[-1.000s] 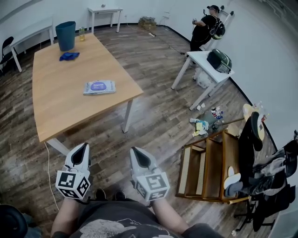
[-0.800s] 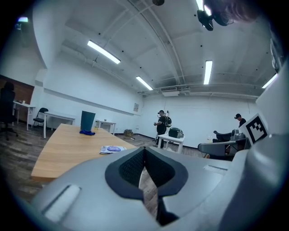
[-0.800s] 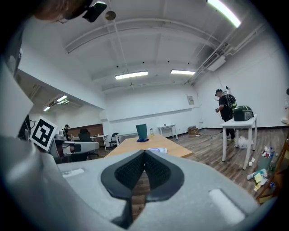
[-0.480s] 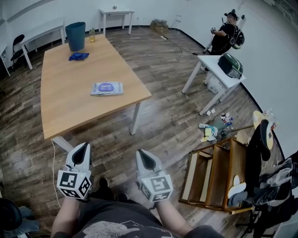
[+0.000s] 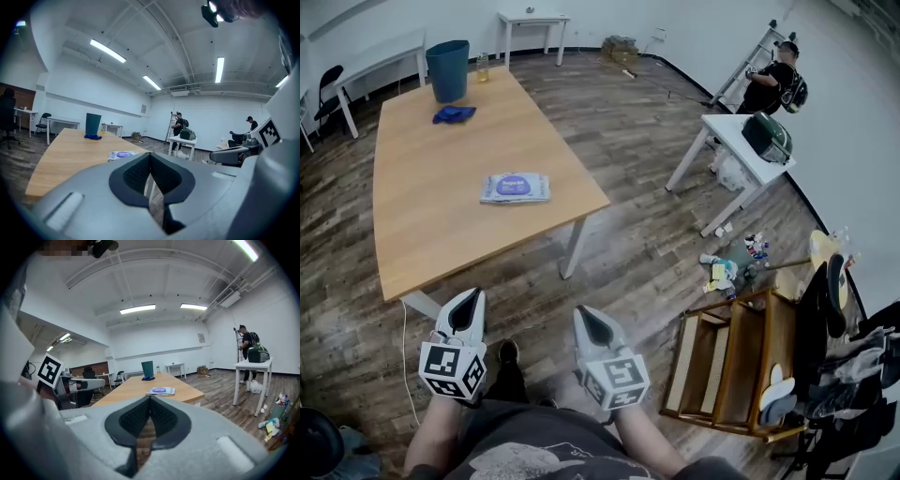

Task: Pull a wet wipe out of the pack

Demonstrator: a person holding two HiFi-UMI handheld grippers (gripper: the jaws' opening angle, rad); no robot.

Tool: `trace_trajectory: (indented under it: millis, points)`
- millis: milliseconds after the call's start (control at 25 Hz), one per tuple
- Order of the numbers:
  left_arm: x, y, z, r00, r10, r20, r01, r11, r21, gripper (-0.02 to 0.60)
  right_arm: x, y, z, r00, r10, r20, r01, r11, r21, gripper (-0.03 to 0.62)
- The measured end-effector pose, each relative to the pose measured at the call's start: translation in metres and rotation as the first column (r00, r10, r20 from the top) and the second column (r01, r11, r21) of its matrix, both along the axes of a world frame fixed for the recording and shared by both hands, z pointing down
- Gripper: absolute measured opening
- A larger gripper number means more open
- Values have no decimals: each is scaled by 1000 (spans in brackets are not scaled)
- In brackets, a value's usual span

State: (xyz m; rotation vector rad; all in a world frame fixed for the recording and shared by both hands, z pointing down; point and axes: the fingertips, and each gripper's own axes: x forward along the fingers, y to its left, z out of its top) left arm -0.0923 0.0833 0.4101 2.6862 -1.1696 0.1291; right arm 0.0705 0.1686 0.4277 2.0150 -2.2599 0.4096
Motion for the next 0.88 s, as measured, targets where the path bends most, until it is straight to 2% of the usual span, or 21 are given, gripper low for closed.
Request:
trace_trajectory:
  millis: [320,520,720,880]
  points:
    - [17,-85,4,998,57,1,-57,998,-8,18,10,-84,-4,999,40,-6,-40,999,-4,-8]
    - [12,-130,4,997,80,-1,-80,997,-22,18,0,-128,-6,998,55,-9,-55,998,-15,-9]
    - [10,-170,13,995,103,-6,-103,993,-53,18,8,-161,5,989,141,-36,-143,988,-54,-9]
    - [12,-191,21,990,142,-2,-142,987,-69,18,5,-185,13,988,147,-55,-151,985,-77,-9]
